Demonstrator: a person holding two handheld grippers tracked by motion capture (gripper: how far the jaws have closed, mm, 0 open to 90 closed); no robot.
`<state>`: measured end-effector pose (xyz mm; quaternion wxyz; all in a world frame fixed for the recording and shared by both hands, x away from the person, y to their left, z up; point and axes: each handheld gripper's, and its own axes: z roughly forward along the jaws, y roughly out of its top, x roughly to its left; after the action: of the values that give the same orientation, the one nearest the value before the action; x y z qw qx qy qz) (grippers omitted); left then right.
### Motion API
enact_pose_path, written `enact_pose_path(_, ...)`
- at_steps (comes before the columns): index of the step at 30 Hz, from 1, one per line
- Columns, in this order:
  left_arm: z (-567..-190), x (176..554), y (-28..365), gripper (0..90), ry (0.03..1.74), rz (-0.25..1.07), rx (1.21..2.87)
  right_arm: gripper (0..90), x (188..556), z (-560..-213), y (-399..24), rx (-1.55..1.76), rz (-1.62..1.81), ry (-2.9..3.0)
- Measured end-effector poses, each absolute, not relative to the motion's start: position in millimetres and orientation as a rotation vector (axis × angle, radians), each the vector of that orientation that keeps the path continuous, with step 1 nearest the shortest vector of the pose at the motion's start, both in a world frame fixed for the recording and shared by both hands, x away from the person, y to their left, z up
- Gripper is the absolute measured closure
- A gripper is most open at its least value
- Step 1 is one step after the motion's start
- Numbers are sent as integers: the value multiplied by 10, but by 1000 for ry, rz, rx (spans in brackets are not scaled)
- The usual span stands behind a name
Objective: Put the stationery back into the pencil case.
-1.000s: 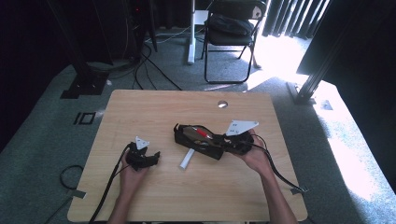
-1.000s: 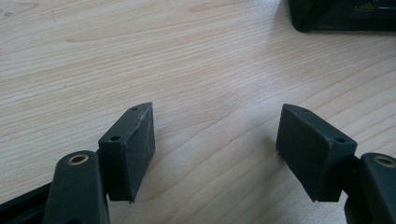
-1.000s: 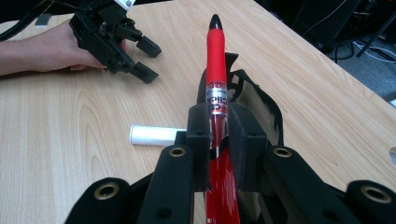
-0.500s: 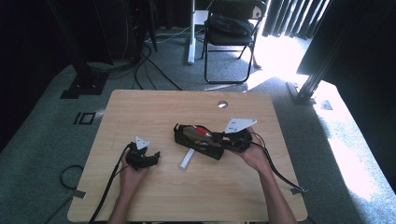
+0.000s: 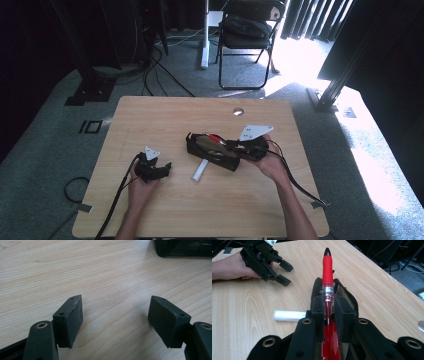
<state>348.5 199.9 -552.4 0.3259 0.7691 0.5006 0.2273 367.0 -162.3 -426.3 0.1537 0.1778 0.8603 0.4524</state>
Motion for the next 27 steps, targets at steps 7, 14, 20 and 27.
enact_pose_path(7,-5524,3485,1999,287,1312,596,2015,795,3707,-4272,-1625,516,1296,2466)
enact_pose_path(14,-5525,3485,1998,287,1313,596,2013,795,3735,-4287,-1614,512,1302,2460)
enact_pose_path(20,-5525,3485,1998,287,1313,597,2012,795,3765,-4315,-1595,513,1303,2466)
enact_pose_path(27,-5526,3486,1998,287,1313,597,2012,795,3795,-4336,-1584,521,1305,2471)
